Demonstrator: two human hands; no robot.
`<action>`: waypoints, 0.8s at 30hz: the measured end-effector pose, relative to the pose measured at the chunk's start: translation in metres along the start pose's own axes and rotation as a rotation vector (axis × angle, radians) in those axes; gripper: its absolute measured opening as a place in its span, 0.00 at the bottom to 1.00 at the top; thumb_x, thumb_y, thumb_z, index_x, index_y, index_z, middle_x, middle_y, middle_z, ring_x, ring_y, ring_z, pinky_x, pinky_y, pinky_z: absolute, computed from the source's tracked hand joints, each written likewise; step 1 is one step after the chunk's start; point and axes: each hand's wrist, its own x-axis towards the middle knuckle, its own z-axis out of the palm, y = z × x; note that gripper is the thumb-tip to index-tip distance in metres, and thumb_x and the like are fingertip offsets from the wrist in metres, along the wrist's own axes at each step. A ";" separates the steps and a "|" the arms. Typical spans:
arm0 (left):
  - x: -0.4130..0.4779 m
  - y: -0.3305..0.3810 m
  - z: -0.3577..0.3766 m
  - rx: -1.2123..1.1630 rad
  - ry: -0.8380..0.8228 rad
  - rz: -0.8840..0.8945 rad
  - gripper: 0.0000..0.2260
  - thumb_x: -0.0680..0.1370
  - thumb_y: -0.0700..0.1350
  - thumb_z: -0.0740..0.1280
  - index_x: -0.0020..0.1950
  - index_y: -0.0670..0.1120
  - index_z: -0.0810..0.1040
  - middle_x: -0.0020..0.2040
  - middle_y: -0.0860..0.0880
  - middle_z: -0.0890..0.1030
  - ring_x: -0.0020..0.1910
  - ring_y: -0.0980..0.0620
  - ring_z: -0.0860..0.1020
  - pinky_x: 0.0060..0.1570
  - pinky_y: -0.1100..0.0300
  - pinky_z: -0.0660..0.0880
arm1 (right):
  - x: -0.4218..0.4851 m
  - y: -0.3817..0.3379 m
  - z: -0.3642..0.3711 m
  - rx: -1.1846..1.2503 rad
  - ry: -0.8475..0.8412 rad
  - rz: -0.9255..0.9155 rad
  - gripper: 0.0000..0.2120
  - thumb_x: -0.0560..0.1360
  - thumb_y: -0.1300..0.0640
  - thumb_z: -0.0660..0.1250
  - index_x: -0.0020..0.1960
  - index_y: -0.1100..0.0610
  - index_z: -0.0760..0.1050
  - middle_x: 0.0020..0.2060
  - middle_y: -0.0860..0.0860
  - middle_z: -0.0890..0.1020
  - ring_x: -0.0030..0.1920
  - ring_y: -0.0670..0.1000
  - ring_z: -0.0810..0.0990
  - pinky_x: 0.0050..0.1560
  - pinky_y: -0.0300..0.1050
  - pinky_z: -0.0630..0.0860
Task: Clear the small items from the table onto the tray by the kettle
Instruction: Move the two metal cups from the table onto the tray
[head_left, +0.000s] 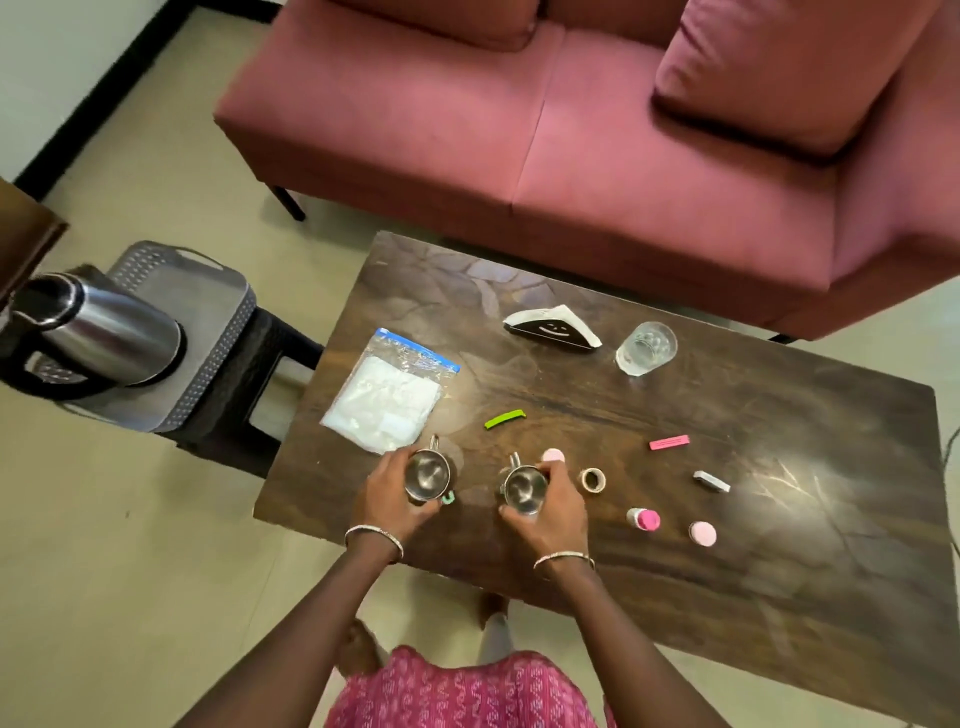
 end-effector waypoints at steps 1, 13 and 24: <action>-0.006 -0.007 -0.013 -0.011 0.010 0.014 0.30 0.59 0.44 0.80 0.59 0.46 0.77 0.54 0.48 0.80 0.52 0.47 0.79 0.49 0.62 0.72 | -0.013 -0.010 0.007 -0.008 0.003 -0.013 0.28 0.61 0.52 0.78 0.56 0.55 0.71 0.49 0.51 0.82 0.50 0.54 0.81 0.51 0.49 0.78; -0.065 -0.090 -0.200 -0.045 0.174 0.106 0.30 0.59 0.46 0.78 0.60 0.53 0.77 0.55 0.51 0.80 0.52 0.50 0.79 0.50 0.63 0.73 | -0.118 -0.141 0.105 -0.019 0.059 -0.128 0.29 0.61 0.47 0.78 0.58 0.54 0.74 0.50 0.52 0.85 0.53 0.56 0.82 0.51 0.48 0.77; -0.038 -0.156 -0.301 -0.092 0.377 -0.012 0.33 0.58 0.49 0.82 0.62 0.51 0.77 0.58 0.51 0.80 0.55 0.51 0.78 0.54 0.62 0.73 | -0.099 -0.242 0.177 -0.028 -0.005 -0.280 0.24 0.60 0.42 0.78 0.51 0.49 0.75 0.43 0.45 0.83 0.43 0.47 0.81 0.39 0.33 0.70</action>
